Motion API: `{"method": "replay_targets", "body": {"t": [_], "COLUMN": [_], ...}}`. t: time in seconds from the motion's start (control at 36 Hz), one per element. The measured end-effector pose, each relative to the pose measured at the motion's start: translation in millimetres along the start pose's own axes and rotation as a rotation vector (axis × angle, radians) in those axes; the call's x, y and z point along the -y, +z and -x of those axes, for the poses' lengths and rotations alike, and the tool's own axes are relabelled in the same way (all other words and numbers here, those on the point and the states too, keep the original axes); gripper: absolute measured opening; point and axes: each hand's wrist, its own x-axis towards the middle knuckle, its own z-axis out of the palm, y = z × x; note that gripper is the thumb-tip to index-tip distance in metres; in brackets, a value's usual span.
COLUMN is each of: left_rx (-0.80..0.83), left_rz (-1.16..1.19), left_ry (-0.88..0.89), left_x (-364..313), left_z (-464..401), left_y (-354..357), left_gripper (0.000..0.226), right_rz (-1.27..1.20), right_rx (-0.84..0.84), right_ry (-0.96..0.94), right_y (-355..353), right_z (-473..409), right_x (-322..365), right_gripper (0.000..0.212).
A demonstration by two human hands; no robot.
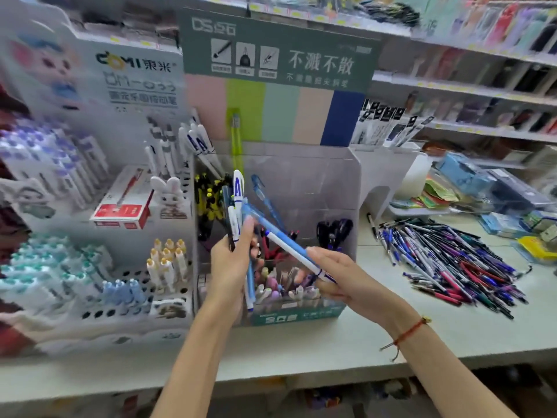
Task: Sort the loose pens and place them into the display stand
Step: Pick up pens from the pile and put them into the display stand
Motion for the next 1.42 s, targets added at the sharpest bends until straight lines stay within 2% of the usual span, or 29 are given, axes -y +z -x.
{"method": "replay_targets", "body": {"t": [0.06,0.14,0.25,0.33,0.44,0.5,0.58,0.72,0.78,0.86,1.03,1.19,1.31,1.36,1.42], "left_rx": [-0.011,-0.003,0.065,0.056,0.062,0.078,0.1,0.11,0.089,0.028,-0.044,-0.041,-0.056,-0.065,-0.069], "left_rz": [0.025,0.02,0.045,-0.002,0.018,0.02,0.01,-0.058,-0.078,-0.114,-0.123,-0.054,-0.075,-0.07,-0.062], "left_ry": [-0.025,-0.015,-0.022,0.014,-0.007,-0.023,-0.035,-0.016,0.01,0.046,0.077,0.054,0.072,0.083,0.086], "left_x": [-2.6,-5.8,-9.1,-12.5,-15.7,-14.1,-10.1,-11.6,-13.5,-14.6,-7.8,-6.7,-11.2,-13.3,-15.4], "left_z": [-1.7,-5.7,-13.8,-21.2,-25.4,-24.6,-23.2,-27.4,-30.3,-32.5,-28.1,-26.7,-30.3,-33.0,-35.6], "left_y": [-1.0,-6.5,-12.9,-18.7,-15.3,-8.2,0.7,2.2,-3.1,-16.2,-35.5,-40.7,-43.1,-44.8,-45.9], "left_gripper": [0.029,0.025,0.021,0.029,0.02,0.02,0.025,0.026,0.023,0.019,0.014,0.013,0.015,0.016,0.016], "right_rz": [0.022,0.058,0.375,0.501,0.154,0.085,0.14,0.149,0.16,0.196,0.48,0.759,0.721,0.639,0.539], "right_rx": [0.026,0.091,0.101,-0.017,-0.26,-0.27,-0.215,-0.245,-0.315,-0.514,-0.736,-0.597,-0.5,-0.52,-0.512], "right_ry": [0.023,0.085,0.066,-0.078,-0.156,-0.18,-0.169,-0.169,-0.212,-0.328,-0.511,-0.225,-0.17,-0.192,-0.197], "right_y": [7.3,12.4,8.3,-5.9,-10.4,2.8,21.7,19.9,13.1,-3.4,-9.7,-10.2,-11.9,-12.2,-12.1], "right_z": [-5.5,-8.1,-8.1,-8.4,-16.6,-24.9,-36.9,-44.4,-49.4,-68.7,-108.4,-129.3,-119.6,-112.0,-108.6], "right_x": [-2.5,-1.7,7.6,21.9,35.2,37.5,35.6,33.0,38.3,53.1,67.9,41.4,49.9,58.9,68.8], "right_gripper": [0.045,0.049,0.049,0.036,0.035,0.029,0.018,0.007,0.006,0.007,0.015,0.026,0.04,0.034,0.017]}}
